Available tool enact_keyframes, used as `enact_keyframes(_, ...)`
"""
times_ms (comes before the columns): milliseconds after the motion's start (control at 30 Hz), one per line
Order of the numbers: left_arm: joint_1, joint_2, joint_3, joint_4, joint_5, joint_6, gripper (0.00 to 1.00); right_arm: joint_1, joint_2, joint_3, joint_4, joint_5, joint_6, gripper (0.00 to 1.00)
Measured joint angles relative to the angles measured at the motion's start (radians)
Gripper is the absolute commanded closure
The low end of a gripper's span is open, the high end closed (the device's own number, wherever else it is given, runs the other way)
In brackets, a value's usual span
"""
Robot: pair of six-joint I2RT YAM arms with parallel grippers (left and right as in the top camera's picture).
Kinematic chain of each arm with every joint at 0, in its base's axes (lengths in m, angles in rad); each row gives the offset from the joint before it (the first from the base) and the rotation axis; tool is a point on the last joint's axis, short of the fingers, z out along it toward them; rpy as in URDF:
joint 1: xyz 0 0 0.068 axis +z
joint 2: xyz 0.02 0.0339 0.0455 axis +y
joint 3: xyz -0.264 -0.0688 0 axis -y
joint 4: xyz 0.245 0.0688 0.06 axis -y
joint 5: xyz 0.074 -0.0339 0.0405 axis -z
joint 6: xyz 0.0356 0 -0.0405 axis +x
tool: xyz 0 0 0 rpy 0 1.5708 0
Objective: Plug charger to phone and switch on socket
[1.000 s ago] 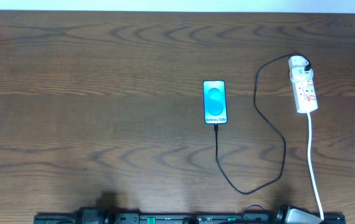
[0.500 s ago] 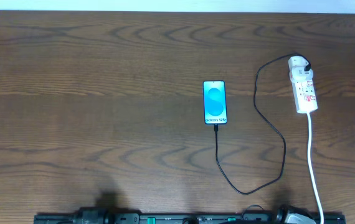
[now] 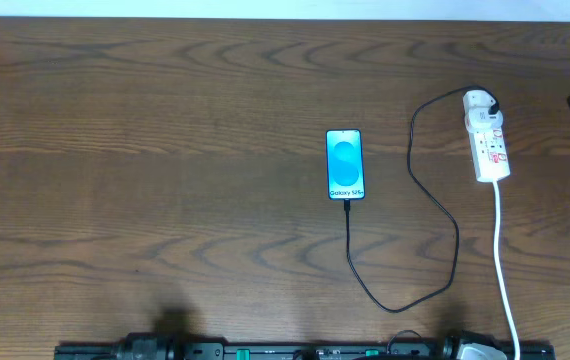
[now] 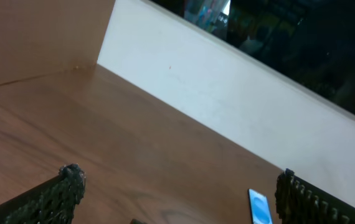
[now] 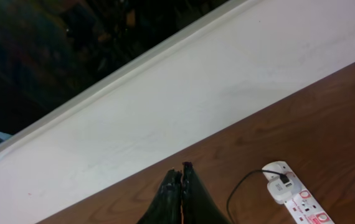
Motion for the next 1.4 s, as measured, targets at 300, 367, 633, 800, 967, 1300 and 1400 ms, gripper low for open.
enact_keyframes(300, 0.000, -0.003, 0.007, 0.000, 0.000, 0.000, 0.00, 0.043, -0.029, -0.004, 0.000, -0.009, 0.000, 0.96)
enact_keyframes(367, 0.000, -0.003, 0.007, 0.000, 0.000, 0.000, 0.00, 0.056, -0.056, -0.005, 0.000, -0.007, 0.000, 0.96)
enact_keyframes(633, 0.000, -0.003, 0.007, 0.004, -0.011, 0.000, 0.00, 0.067, -0.157, -0.013, 0.010, -0.007, 0.000, 0.95)
enact_keyframes(800, 0.000, -0.003, -0.006, 0.076, -0.052, 0.000, 0.00, 0.067, -0.207, -0.033, 0.025, -0.007, -0.001, 0.94)
enact_keyframes(967, 0.000, -0.004, -0.106, 0.196, -0.061, 0.000, 0.00, 0.067, -0.233, -0.039, 0.030, -0.007, -0.001, 0.93)
enact_keyframes(1300, 0.000, -0.008, -0.637, 0.647, -0.018, -0.005, 0.00, 0.067, -0.257, -0.041, 0.033, -0.007, -0.001, 0.92)
enact_keyframes(1400, 0.000, -0.009, -0.821, 0.832, 0.013, -0.005, 0.00, 0.067, -0.257, -0.042, 0.034, -0.007, -0.001, 0.92)
